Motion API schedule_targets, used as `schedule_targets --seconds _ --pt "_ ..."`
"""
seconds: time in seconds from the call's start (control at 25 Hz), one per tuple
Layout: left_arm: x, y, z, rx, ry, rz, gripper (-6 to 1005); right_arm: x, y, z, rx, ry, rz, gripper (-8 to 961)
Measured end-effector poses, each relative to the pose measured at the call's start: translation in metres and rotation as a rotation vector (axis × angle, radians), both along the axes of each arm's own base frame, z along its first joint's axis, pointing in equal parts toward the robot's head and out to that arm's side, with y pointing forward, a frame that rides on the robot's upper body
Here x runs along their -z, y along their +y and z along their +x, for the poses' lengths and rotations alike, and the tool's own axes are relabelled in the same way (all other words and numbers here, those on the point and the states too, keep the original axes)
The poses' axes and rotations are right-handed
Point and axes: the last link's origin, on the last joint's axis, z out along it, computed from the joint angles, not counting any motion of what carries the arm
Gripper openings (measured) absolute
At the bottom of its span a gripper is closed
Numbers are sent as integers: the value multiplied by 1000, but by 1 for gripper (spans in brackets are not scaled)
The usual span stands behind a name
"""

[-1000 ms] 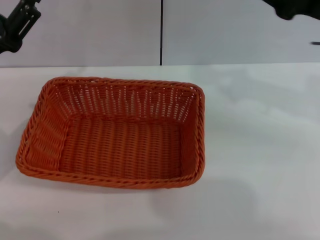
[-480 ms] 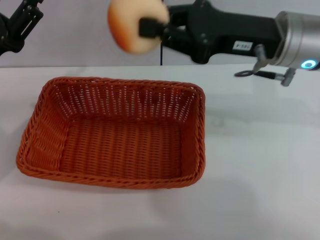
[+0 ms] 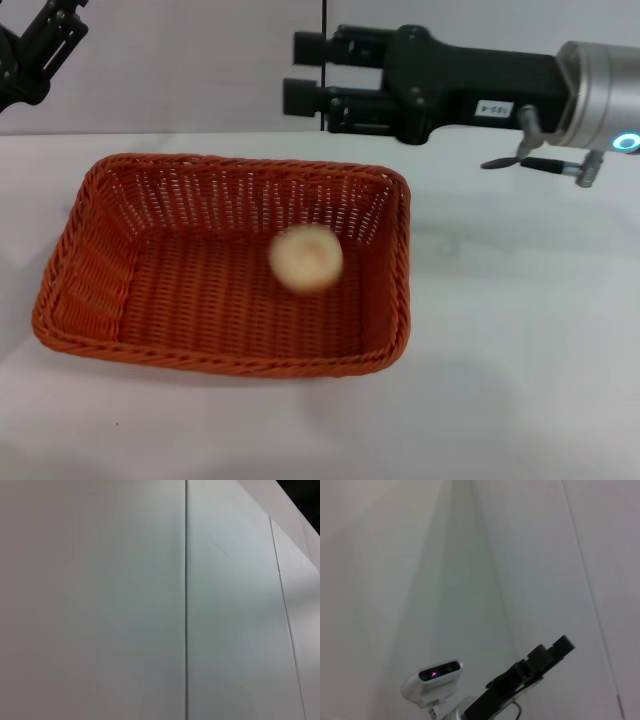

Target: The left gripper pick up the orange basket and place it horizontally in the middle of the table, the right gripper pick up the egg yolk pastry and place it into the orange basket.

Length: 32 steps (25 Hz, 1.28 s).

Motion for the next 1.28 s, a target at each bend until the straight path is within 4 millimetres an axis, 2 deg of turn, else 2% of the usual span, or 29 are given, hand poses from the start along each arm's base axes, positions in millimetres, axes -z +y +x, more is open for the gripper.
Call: schedule_targets --seconds 0.16,0.2,0.32,0.4,0.44,0.48,0.52,0.56,0.6,0.64,0.68,0.76,0.8,0.84,0.96,1.0,1.04,1.08,1.2,1.28 --pt "0 0 0 0 -1 0 722 -8 0 6 19 18 28 669" --pt "0 0 0 1 -2 0 722 -17 -1 13 34 36 56 708" --pt "-1 0 0 3 -3 1 722 -27 -1 21 57 59 90 708" --pt "-1 0 0 3 -4 3 723 -48 -4 42 106 102 192 708" --pt "-1 0 0 3 -4 3 723 -48 -4 42 106 102 192 708" --pt "-1 -1 0 3 -4 2 723 -63 -8 60 135 126 287 708" --pt "-1 -1 0 1 -5 3 723 -63 -8 60 135 126 287 708" --pt "-1 -2 -1 -1 -5 4 723 -71 -11 69 148 138 341 708" --pt "-1 -2 -1 -2 -6 4 723 -88 -19 91 187 167 461 708" --pt "-1 -2 -2 -3 -6 6 723 -88 -19 91 187 167 461 708" --pt "-2 -2 -2 -4 -7 7 723 -94 -23 101 203 173 518 708" --pt "-2 -2 -2 -5 -7 10 723 -107 -34 123 234 188 666 708" --pt "-2 -1 -1 -4 -7 12 723 -116 -45 143 278 212 809 708" --pt "-2 -1 -1 -4 -7 12 723 -116 -45 143 278 212 809 708" --pt "-2 0 0 -2 -6 12 723 -127 -61 173 387 270 1023 708" --pt "-2 2 1 -1 -5 13 723 -134 -73 194 490 313 1172 708" --pt "-2 2 1 -1 -5 13 722 -137 -78 202 535 334 1234 708" --pt "-2 2 1 0 -5 14 722 -137 -78 202 535 334 1234 708" --pt "-4 7 2 -15 -16 29 722 -144 -99 225 664 377 1437 708" --pt "-5 8 1 -27 -27 36 722 -145 -103 229 681 378 1464 708"
